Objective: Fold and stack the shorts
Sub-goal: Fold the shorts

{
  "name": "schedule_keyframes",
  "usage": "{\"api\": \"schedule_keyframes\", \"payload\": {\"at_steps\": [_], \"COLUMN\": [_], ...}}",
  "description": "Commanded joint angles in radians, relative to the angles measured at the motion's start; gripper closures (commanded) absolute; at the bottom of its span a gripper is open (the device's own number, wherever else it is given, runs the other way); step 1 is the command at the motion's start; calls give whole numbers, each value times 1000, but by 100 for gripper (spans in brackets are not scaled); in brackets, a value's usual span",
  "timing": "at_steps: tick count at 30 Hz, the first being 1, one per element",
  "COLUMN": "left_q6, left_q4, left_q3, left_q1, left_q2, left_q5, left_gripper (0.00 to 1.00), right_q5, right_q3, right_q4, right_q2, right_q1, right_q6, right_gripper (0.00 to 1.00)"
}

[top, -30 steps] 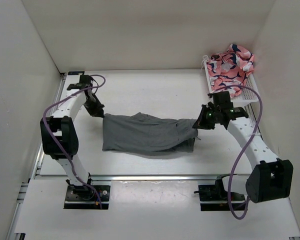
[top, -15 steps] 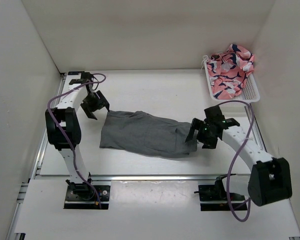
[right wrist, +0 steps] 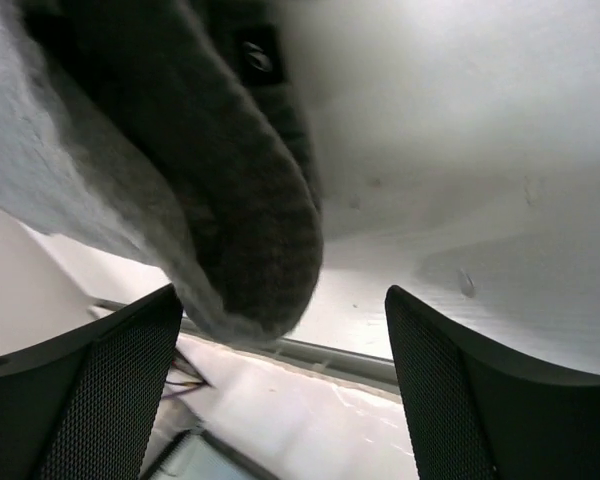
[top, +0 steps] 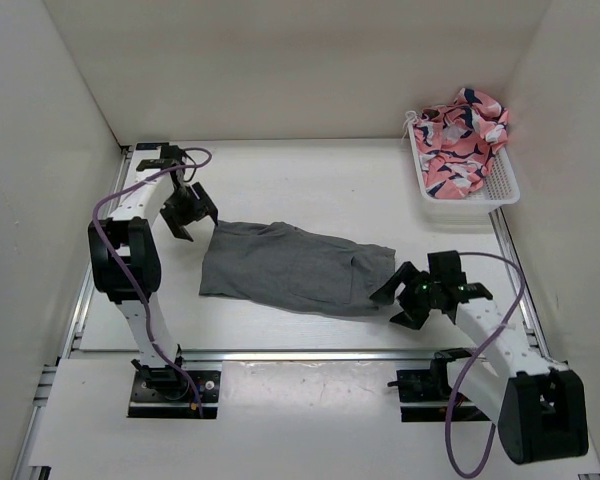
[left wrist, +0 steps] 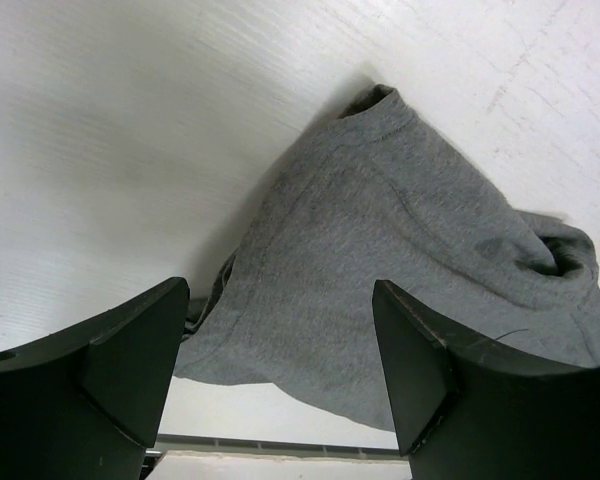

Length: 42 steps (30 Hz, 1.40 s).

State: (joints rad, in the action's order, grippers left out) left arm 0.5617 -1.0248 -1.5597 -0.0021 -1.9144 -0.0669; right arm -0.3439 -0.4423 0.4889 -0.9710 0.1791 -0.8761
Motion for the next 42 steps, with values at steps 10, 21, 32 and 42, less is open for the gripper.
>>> {"api": "schedule_keyframes", "payload": {"at_steps": [10, 21, 32, 42], "left_q6": [-20, -11, 30, 61], "left_q4": [8, 38, 123, 193], "left_q3": [7, 67, 322, 377], "left_q1": [14, 14, 4, -73], "left_q2": [72, 40, 147, 97], "left_q5": [-5, -4, -50, -96], "left_gripper": [16, 17, 26, 90], "right_q5": [61, 244, 515, 887], "right_q3": [152, 64, -310, -880], "right_q4": [-320, -345, 11, 229], "right_q2": [-58, -207, -241, -596], "right_q1": [-1, 42, 51, 463], "right_q6": [-225, -178, 154, 370], "right_gripper": [28, 87, 100, 100]}}
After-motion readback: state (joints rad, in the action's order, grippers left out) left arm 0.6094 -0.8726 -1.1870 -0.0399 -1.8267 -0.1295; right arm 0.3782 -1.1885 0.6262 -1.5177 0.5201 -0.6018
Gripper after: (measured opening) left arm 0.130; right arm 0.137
